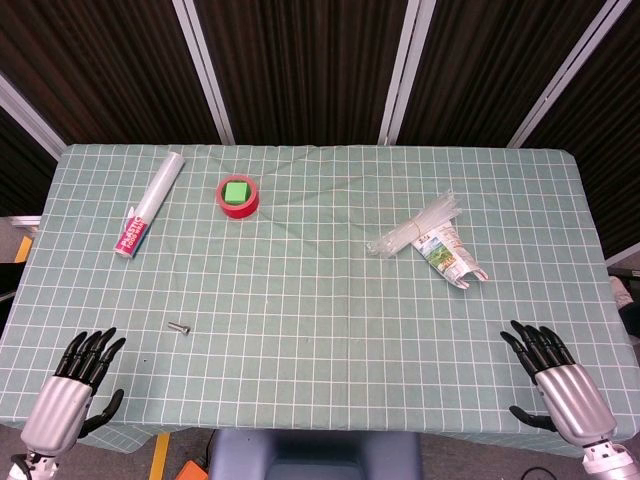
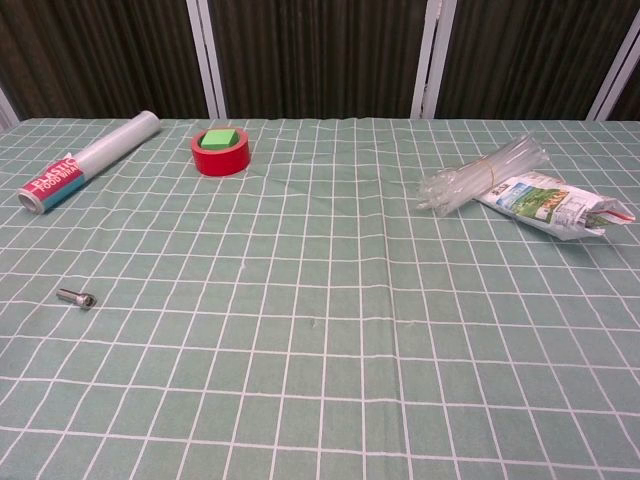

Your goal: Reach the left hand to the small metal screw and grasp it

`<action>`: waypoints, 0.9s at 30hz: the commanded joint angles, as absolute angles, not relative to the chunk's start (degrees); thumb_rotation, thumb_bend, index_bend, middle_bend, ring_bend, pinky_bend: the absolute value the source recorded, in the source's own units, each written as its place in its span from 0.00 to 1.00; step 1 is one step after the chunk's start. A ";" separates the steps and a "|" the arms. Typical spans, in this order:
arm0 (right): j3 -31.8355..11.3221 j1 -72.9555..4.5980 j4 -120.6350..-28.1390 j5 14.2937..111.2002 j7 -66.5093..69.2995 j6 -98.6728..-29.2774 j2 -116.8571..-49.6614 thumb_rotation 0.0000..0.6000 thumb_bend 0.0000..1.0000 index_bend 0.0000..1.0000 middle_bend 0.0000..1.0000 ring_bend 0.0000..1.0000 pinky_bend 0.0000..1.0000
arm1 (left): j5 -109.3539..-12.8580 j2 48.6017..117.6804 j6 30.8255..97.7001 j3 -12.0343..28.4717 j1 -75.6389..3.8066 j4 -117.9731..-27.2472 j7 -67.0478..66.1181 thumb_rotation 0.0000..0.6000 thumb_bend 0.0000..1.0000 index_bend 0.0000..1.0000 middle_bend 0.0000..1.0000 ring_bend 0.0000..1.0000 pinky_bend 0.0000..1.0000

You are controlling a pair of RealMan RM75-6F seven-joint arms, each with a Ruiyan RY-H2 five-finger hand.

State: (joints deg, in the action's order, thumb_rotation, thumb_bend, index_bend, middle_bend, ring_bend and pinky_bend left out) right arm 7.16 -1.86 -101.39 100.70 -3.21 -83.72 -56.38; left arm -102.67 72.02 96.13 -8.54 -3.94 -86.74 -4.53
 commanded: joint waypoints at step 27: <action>6.77 -3.54 -102.90 97.21 -7.35 -78.22 -57.75 1.00 0.15 0.00 0.00 0.00 0.00 | -86.28 97.42 68.26 3.81 -20.80 -50.44 7.45 1.00 0.44 0.45 1.00 1.00 1.00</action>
State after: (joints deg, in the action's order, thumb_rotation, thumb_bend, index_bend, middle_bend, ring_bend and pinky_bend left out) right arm 6.77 -3.54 -102.89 97.21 -7.34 -78.23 -57.76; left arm -86.79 96.52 68.71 3.51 -20.28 -51.54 6.70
